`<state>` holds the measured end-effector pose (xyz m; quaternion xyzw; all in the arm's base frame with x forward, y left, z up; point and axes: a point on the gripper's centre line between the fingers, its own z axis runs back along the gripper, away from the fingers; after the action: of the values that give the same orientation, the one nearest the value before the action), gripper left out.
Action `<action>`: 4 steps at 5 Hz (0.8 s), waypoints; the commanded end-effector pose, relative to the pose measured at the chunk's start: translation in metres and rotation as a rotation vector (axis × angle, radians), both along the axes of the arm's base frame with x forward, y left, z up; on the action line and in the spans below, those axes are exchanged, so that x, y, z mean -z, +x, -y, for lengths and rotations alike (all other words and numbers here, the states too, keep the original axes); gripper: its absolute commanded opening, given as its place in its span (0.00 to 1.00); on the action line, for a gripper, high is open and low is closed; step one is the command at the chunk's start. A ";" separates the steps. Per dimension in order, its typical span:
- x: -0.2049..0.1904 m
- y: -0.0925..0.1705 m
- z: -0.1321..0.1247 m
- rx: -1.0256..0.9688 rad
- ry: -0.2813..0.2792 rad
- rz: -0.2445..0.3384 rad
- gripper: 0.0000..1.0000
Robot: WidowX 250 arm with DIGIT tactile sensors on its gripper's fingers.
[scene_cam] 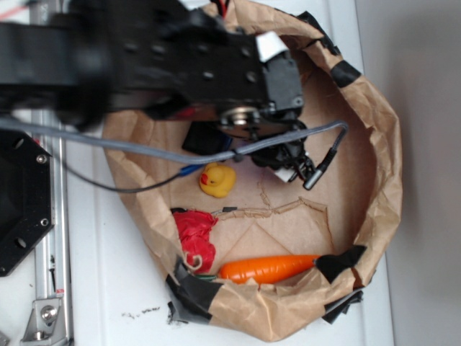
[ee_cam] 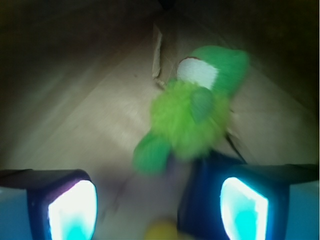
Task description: Grab the green animal.
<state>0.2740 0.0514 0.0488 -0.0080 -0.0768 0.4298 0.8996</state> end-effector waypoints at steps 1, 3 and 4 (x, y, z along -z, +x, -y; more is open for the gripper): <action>0.035 0.007 -0.045 -0.004 0.116 -0.024 0.84; -0.011 0.015 -0.024 0.204 0.086 -0.116 0.00; -0.062 0.004 -0.001 0.354 0.030 -0.067 0.00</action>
<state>0.2656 0.0437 0.0907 0.0082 -0.0111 0.2708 0.9625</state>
